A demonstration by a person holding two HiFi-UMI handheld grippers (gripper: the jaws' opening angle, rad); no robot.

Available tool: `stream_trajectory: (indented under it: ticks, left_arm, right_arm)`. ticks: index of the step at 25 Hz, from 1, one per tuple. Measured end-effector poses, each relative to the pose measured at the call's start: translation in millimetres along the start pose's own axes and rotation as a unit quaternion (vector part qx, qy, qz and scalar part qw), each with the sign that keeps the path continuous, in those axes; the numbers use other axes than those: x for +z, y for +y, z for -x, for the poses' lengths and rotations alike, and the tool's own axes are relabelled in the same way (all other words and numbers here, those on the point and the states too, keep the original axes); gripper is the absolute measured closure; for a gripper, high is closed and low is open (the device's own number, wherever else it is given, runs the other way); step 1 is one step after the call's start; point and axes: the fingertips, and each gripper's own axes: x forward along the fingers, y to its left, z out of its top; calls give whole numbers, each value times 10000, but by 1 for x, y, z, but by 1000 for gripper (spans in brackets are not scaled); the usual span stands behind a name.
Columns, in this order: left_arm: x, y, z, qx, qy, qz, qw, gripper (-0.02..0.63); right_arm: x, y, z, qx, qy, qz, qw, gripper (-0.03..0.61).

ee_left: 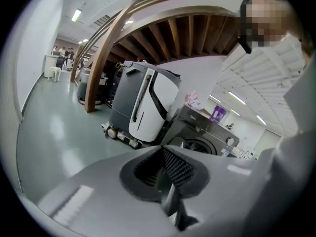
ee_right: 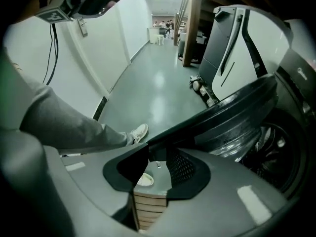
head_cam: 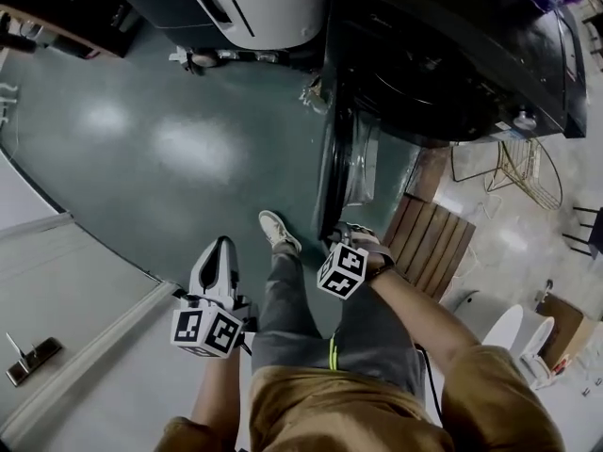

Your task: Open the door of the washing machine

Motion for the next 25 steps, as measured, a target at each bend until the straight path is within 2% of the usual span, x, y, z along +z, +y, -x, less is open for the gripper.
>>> stream_trajectory:
  ticks: [13,25]
  left_arm:
    - [18,76,33,506,-271,262,9980,554]
    - [38,130,34,774,-275,452,9956,554]
  right_arm:
    - [102,10,-38,46,-221,479,9986,470]
    - [185,-43,-65,-309,-359,691,9965,471]
